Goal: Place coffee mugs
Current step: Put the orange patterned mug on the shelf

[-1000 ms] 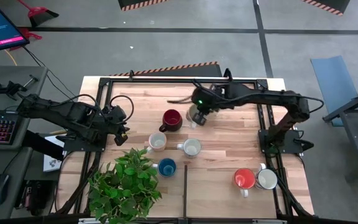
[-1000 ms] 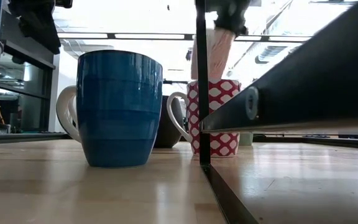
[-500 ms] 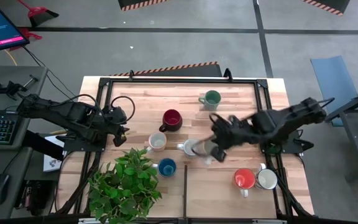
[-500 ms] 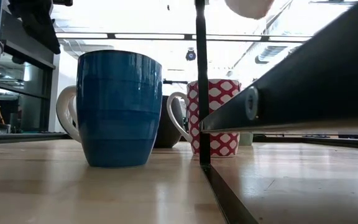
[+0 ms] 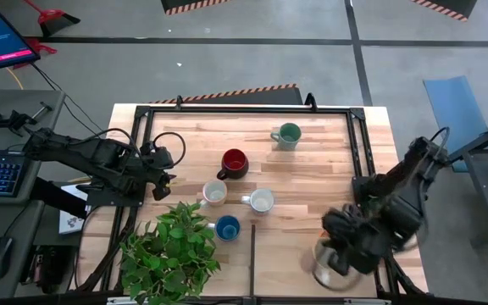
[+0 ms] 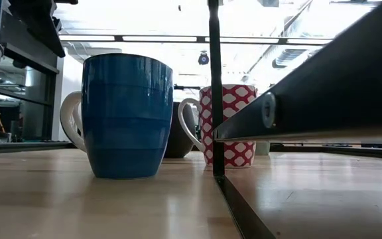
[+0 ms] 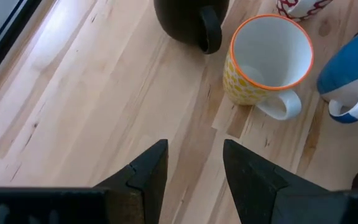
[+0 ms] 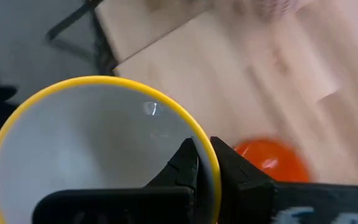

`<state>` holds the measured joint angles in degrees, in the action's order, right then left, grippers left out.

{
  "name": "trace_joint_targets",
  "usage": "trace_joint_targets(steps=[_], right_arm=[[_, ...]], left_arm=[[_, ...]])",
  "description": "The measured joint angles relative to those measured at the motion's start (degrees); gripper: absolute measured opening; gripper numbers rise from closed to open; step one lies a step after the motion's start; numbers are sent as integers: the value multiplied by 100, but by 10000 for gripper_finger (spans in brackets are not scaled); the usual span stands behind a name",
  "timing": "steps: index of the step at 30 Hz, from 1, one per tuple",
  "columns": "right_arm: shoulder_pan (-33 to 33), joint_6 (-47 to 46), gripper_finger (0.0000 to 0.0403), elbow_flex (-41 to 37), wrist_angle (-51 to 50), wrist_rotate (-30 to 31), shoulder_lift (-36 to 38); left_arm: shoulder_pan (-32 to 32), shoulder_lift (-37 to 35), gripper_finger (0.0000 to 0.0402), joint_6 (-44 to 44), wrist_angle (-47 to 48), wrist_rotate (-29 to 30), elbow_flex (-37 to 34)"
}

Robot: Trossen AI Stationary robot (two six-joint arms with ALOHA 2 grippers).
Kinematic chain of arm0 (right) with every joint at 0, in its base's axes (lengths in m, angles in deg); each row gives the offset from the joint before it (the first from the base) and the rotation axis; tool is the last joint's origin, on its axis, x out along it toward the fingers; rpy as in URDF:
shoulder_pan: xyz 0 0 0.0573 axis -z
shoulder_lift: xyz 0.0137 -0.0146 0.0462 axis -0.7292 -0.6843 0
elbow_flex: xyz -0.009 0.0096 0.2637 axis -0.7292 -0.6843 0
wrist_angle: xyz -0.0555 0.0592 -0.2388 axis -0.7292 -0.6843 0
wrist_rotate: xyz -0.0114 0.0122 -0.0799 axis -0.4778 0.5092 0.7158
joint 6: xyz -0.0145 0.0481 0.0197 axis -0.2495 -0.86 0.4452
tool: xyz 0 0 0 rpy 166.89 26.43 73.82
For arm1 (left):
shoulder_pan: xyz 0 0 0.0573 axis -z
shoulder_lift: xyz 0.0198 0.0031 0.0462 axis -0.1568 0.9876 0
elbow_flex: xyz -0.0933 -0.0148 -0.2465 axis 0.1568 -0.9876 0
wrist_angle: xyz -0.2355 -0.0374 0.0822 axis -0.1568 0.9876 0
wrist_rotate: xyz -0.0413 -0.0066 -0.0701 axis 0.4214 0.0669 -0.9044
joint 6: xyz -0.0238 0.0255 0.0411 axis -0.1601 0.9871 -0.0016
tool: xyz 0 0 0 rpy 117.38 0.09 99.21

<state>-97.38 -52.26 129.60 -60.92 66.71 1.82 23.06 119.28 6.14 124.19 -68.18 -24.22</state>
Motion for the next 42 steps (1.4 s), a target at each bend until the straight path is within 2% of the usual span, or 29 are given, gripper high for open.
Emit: trace_joint_targets(steps=[7, 13, 19, 23, 29, 34, 36, 42], right_arm=[[-780, -1672, 0, 0, -65, 163, -136], [-1141, -2288, 0, 0, -183, -566, -551], [-1464, -3154, 0, 0, -419, -762, -724], [-1492, -3241, 0, -2, -709, -1088, -927], [-1486, -3209, 0, -2, -831, -1163, -1172], [-1498, -3202, 0, -9, -822, -1895, -1482], [-1548, -3243, 0, -11, -808, -1985, -1611], [-1707, -4014, 0, -11, -820, -2049, -1863]], left_arm=[[0, 0, 145, 0, 0, 2, 0], [0, 0, 145, -1, 0, 2, 0], [0, 0, 145, -2, 0, 2, 0], [0, 0, 145, -2, 0, 2, 0], [-1, 0, 145, -2, -2, 2, 0], [0, 0, 145, -2, -2, 2, 0], [0, 0, 145, -2, -2, 2, 0], [0, 0, 145, -2, -4, 2, 0]])
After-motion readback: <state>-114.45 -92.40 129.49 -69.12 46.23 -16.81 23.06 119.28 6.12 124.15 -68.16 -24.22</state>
